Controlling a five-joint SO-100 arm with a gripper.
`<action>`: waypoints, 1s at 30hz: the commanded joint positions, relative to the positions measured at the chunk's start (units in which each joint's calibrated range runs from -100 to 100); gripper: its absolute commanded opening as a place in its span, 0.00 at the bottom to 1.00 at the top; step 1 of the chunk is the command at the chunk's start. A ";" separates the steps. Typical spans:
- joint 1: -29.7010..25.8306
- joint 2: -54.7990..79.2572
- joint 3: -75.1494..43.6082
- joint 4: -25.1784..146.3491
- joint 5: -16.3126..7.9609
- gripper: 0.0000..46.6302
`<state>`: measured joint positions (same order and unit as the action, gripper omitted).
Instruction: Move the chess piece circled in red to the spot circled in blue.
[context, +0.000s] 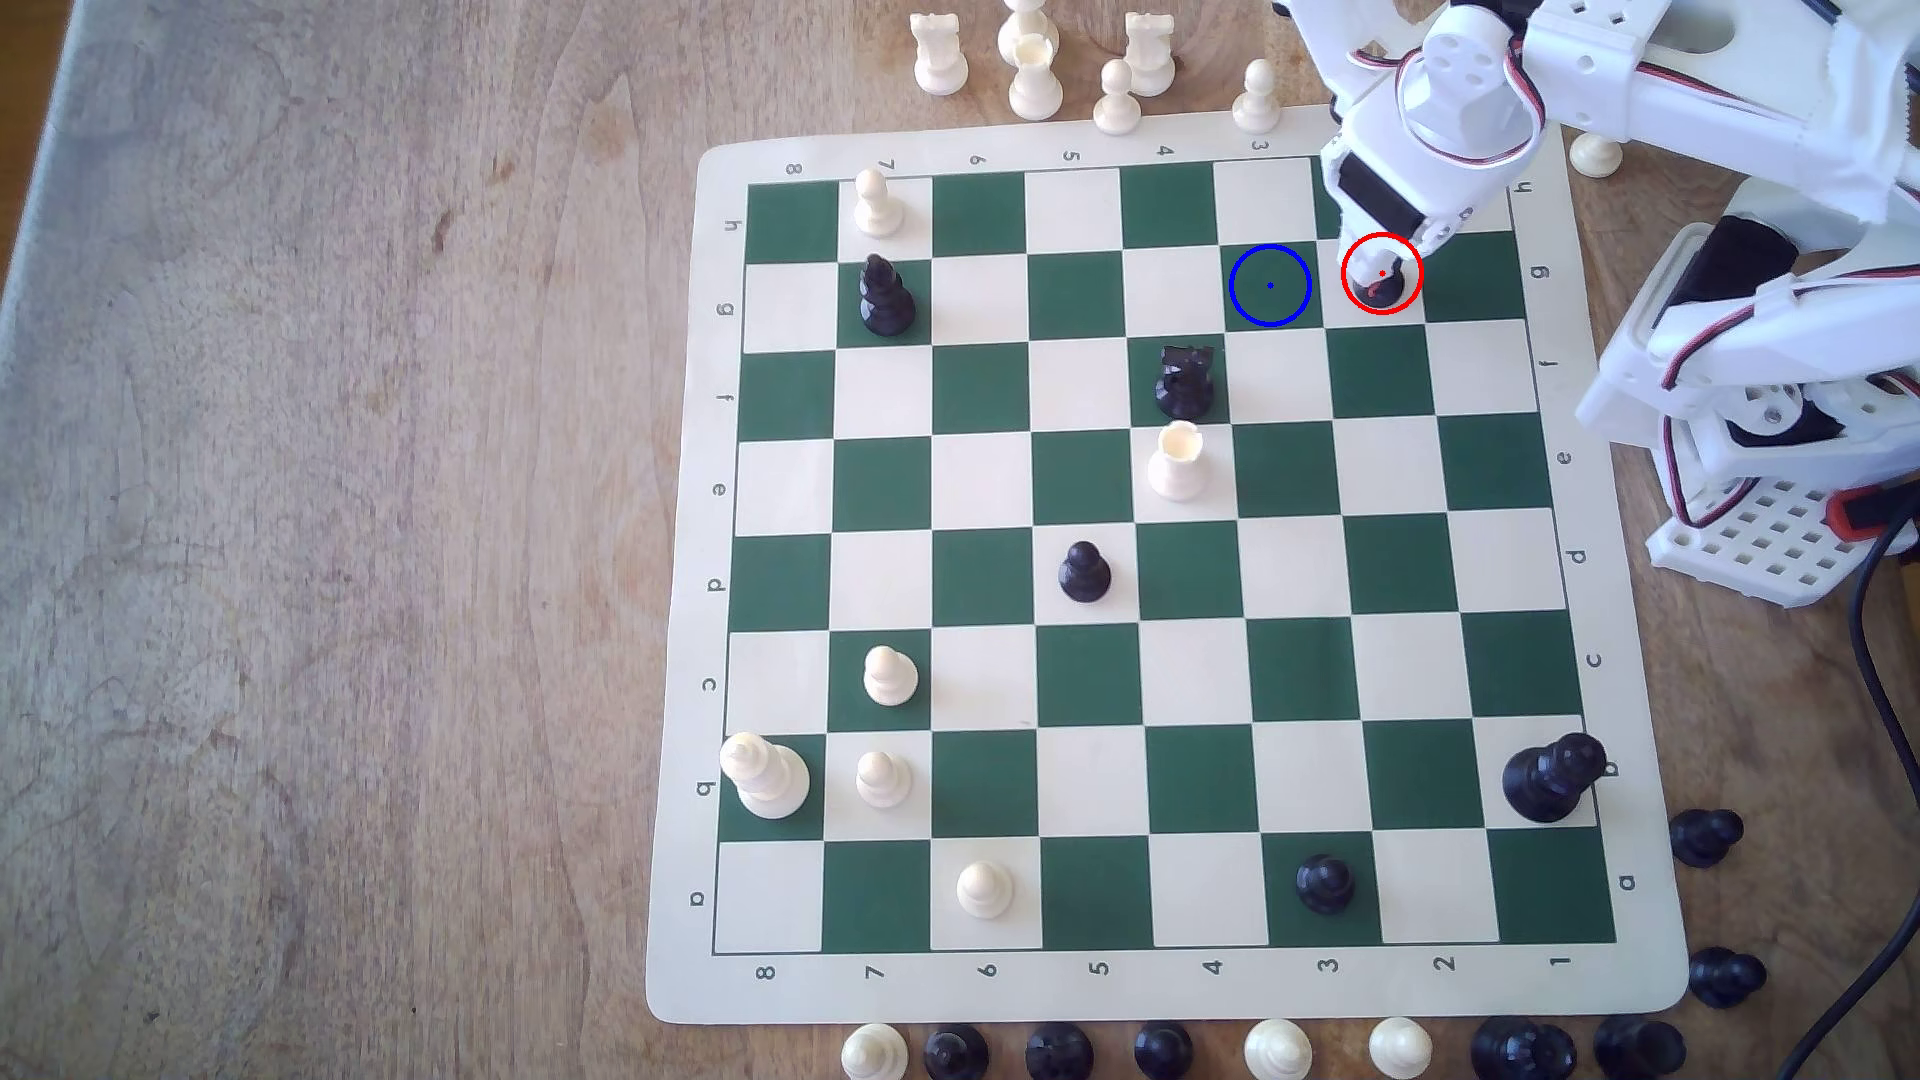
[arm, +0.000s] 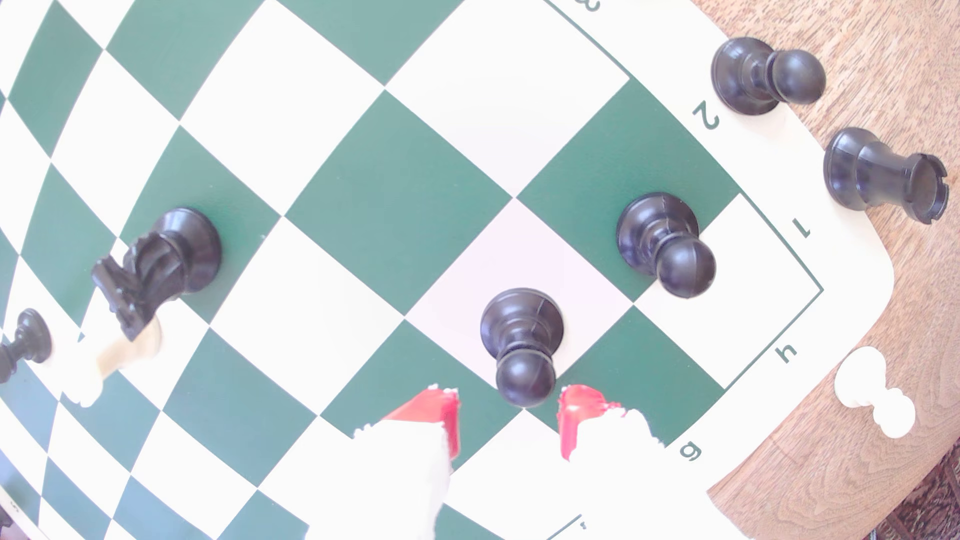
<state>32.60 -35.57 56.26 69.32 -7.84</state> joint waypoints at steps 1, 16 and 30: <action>0.76 0.08 -0.05 -1.51 0.63 0.24; 0.61 2.55 2.40 -6.18 0.68 0.24; -0.25 3.14 2.40 -6.59 0.49 0.21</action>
<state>32.45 -32.22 59.42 63.43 -7.30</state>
